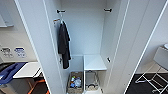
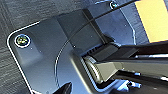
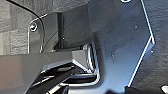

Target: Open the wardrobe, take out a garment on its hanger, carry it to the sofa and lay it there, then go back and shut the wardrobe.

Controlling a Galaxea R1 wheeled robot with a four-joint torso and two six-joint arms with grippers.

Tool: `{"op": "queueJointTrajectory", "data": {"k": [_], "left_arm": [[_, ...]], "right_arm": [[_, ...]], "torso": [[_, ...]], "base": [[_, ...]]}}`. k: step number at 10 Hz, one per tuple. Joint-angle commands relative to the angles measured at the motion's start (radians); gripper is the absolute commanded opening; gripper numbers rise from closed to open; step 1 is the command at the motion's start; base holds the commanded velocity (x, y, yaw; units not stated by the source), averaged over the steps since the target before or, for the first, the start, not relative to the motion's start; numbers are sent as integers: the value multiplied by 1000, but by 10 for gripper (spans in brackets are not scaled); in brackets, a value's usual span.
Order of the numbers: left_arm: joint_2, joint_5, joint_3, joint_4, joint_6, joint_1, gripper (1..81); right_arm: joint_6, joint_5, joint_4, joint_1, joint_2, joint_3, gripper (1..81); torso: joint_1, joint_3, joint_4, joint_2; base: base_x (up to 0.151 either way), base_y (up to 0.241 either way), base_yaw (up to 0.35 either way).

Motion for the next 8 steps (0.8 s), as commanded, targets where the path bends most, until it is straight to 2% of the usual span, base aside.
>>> {"op": "queueJointTrajectory", "data": {"k": [1, 8], "left_arm": [[0, 33, -2, -6, 1, -55, 811], [-3, 35, -2, -7, 2, -50, 811]], "right_arm": [[-3, -58, 0, 45, 6, 4, 811], [-2, -54, 2, 40, 4, 2, 811]], "torso": [[1, 0, 0, 0], [2, 0, 0, 1]], "base": [[100, 0, 0], [113, 0, 0]]}}
